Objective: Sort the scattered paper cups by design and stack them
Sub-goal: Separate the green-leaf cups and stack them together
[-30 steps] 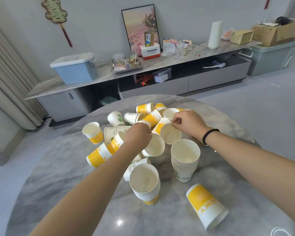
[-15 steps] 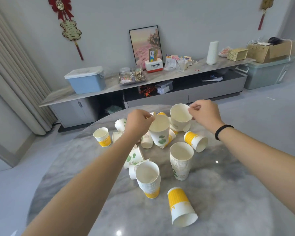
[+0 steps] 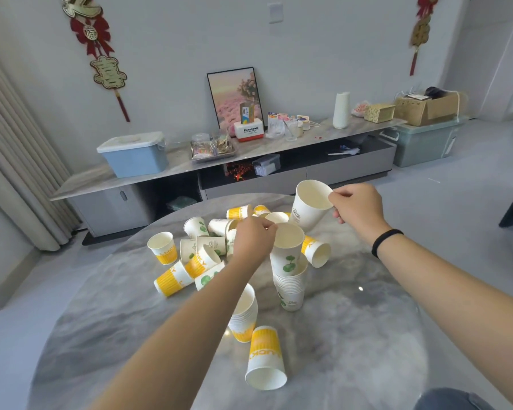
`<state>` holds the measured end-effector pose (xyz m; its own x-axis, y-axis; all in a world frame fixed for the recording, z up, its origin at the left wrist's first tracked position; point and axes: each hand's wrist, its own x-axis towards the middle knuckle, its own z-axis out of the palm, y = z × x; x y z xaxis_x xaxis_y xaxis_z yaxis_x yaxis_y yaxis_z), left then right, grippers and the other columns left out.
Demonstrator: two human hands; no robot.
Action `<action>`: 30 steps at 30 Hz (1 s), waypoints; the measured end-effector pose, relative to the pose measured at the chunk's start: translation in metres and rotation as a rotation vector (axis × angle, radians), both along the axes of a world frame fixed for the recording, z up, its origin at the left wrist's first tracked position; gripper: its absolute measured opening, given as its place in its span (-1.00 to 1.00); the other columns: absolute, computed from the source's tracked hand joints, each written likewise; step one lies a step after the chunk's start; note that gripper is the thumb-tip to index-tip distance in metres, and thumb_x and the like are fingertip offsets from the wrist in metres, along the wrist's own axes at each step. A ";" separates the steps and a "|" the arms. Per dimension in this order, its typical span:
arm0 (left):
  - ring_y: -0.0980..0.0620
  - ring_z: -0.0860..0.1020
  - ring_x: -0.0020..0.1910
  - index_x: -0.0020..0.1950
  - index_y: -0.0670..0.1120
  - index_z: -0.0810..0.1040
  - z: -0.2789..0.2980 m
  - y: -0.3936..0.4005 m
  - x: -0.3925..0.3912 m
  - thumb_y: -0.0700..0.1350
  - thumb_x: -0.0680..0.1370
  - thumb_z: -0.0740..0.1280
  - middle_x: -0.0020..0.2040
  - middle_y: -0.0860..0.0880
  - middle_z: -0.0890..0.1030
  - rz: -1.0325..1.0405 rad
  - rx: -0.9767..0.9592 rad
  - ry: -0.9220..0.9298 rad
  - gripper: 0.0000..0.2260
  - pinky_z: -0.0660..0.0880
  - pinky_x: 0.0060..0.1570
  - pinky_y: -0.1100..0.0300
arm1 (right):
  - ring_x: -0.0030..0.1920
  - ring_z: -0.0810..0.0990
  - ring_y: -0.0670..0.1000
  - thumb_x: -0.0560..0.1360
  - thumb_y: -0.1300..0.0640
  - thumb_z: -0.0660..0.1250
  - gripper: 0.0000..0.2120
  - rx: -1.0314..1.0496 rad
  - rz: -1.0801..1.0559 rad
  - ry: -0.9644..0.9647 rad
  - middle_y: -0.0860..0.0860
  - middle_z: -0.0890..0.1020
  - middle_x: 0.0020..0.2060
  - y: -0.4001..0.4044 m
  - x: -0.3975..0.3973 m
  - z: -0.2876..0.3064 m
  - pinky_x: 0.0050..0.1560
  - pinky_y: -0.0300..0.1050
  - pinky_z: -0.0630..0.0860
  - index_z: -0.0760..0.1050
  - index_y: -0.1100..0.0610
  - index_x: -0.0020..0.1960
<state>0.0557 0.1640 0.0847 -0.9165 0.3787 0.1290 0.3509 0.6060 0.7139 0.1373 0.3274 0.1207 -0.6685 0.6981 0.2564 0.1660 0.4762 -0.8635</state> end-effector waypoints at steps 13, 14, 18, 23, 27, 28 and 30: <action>-0.11 0.38 -0.30 -0.41 -0.17 0.46 -0.043 0.010 0.001 -0.10 0.55 0.25 -0.42 -0.04 0.35 -0.023 -0.137 0.023 -0.67 0.25 -0.35 0.20 | -0.49 0.41 -0.04 0.39 0.22 0.27 -0.83 -0.048 -0.004 0.045 -0.03 0.49 -0.55 0.001 -0.009 -0.009 -0.35 -0.19 0.39 0.63 0.25 -0.23; -0.10 0.38 -0.30 -0.34 -0.23 0.54 -0.048 0.008 0.001 -0.09 0.55 0.25 -0.41 -0.05 0.39 -0.029 -0.126 0.005 -0.68 0.26 -0.33 0.20 | -0.49 0.40 -0.04 0.38 0.23 0.27 -0.82 -0.045 0.011 0.023 -0.05 0.48 -0.58 0.001 -0.011 -0.011 -0.35 -0.20 0.37 0.63 0.27 -0.24; -0.08 0.45 -0.27 -0.24 -0.21 0.56 -0.049 0.001 -0.006 -0.10 0.58 0.18 -0.32 -0.08 0.48 0.020 0.059 -0.266 -0.70 0.42 -0.24 0.14 | -0.49 0.34 -0.02 0.34 0.25 0.28 -0.82 -0.004 0.078 -0.101 0.05 0.46 -0.56 -0.004 -0.016 -0.025 -0.40 -0.22 0.33 0.58 0.33 -0.34; -0.01 0.51 -0.16 0.00 -0.09 0.58 -0.037 -0.005 -0.005 0.06 0.63 0.07 -0.14 -0.07 0.54 0.032 0.202 -0.594 -0.65 0.48 -0.21 0.18 | -0.45 0.18 -0.02 0.33 0.28 0.26 -0.75 0.088 0.128 -0.090 0.08 0.29 -0.56 -0.023 -0.020 -0.045 -0.54 -0.26 0.17 0.36 0.24 -0.51; -0.06 0.51 -0.06 0.02 -0.10 0.54 -0.037 -0.006 -0.001 0.16 0.61 0.03 -0.01 -0.09 0.55 0.052 0.224 -0.583 -0.58 0.47 -0.06 0.11 | -0.53 0.14 -0.03 0.33 0.29 0.26 -0.66 0.097 0.141 -0.070 0.01 0.19 -0.63 -0.030 -0.024 -0.040 -0.60 -0.28 0.14 0.21 0.15 -0.55; -0.06 0.51 -0.06 0.03 -0.11 0.52 -0.037 -0.006 -0.001 0.17 0.61 0.02 0.00 -0.10 0.55 0.062 0.242 -0.591 -0.57 0.46 -0.05 0.10 | -0.54 0.13 -0.03 0.33 0.28 0.25 -0.64 0.111 0.152 -0.085 0.02 0.18 -0.62 -0.031 -0.025 -0.039 -0.60 -0.28 0.11 0.19 0.13 -0.56; -0.07 0.52 -0.04 0.07 -0.12 0.51 -0.037 -0.006 0.000 0.22 0.60 -0.02 0.03 -0.10 0.55 0.084 0.290 -0.625 -0.51 0.46 -0.03 0.09 | -0.50 0.11 -0.04 0.35 0.28 0.25 -0.58 0.138 0.190 -0.152 0.02 0.16 -0.60 -0.035 -0.026 -0.042 -0.52 -0.23 0.08 0.14 0.09 -0.58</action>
